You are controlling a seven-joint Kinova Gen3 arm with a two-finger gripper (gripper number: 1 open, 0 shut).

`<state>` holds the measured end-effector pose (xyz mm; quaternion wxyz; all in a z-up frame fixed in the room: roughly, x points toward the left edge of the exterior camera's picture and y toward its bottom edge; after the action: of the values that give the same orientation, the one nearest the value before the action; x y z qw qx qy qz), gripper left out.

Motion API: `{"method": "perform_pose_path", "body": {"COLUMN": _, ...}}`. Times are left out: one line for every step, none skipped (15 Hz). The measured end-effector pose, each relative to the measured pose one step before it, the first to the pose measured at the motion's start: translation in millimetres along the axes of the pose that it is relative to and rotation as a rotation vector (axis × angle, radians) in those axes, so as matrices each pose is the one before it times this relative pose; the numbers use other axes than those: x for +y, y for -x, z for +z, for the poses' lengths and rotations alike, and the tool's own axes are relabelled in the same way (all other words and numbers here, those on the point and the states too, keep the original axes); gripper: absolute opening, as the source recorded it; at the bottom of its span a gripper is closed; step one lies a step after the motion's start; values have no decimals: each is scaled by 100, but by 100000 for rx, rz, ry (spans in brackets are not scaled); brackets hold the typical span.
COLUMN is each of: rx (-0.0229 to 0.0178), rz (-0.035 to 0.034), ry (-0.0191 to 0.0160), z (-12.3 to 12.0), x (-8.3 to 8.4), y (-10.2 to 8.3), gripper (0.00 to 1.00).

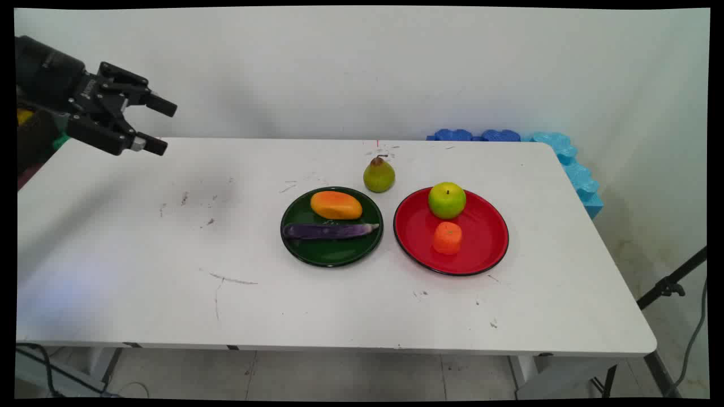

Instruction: Pick up the eggplant from the green plate

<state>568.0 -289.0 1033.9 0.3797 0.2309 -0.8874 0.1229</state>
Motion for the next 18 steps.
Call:
{"method": "perform_pose_path", "body": {"rx": -752, "rz": 116, "ry": 7, "z": 236, "x": 12, "y": -232, "gripper": 100}}
{"method": "perform_pose_path", "body": {"rx": -705, "rz": 56, "ry": 12, "z": 253, "x": 20, "y": -255, "gripper": 100}}
{"method": "perform_pose_path", "body": {"rx": -608, "rz": 48, "ry": 44, "z": 342, "x": 48, "y": -342, "gripper": 100}}
{"method": "perform_pose_path", "body": {"rx": -445, "rz": -37, "ry": -12, "z": 285, "x": 38, "y": -272, "gripper": 100}}
{"method": "perform_pose_path", "body": {"rx": -796, "rz": -237, "ry": -90, "z": 618, "x": 103, "y": -584, "gripper": 100}}
{"method": "perform_pose_path", "body": {"rx": -568, "rz": -325, "ry": -109, "z": 585, "x": 94, "y": -557, "gripper": 100}}
{"method": "perform_pose_path", "body": {"rx": -666, "rz": -229, "ry": -127, "z": 747, "x": 132, "y": -740, "gripper": 100}}
{"method": "perform_pose_path", "body": {"rx": -596, "rz": -21, "ry": -29, "z": 723, "x": 141, "y": -686, "gripper": 100}}
{"method": "perform_pose_path", "body": {"rx": -380, "rz": -69, "ry": -62, "z": 583, "x": 112, "y": -559, "gripper": 100}}
{"method": "perform_pose_path", "body": {"rx": -516, "rz": -93, "ry": 57, "z": 748, "x": 121, "y": -609, "gripper": 100}}
{"method": "perform_pose_path", "body": {"rx": -769, "rz": -184, "ry": -29, "z": 1157, "x": 181, "y": -871, "gripper": 100}}
{"method": "perform_pose_path", "body": {"rx": -812, "rz": -137, "ry": -120, "z": 1062, "x": 128, "y": -705, "gripper": 100}}
{"method": "perform_pose_path", "body": {"rx": -819, "rz": -63, "ry": -119, "z": 837, "x": 50, "y": -435, "gripper": 100}}
{"method": "perform_pose_path", "body": {"rx": -810, "rz": -82, "ry": -169, "z": 817, "x": 44, "y": -393, "gripper": 100}}
{"method": "perform_pose_path", "body": {"rx": -1230, "rz": -85, "ry": -205, "z": 1032, "x": 68, "y": -397, "gripper": 100}}
{"method": "perform_pose_path", "body": {"rx": -1446, "rz": -230, "ry": -206, "z": 1196, "x": 54, "y": -421, "gripper": 100}}
{"method": "perform_pose_path", "body": {"rx": -1479, "rz": -257, "ry": -130, "z": 1170, "x": 82, "y": -364, "gripper": 100}}
{"method": "perform_pose_path", "body": {"rx": -1166, "rz": -170, "ry": -6, "z": 911, "x": 83, "y": -244, "gripper": 100}}
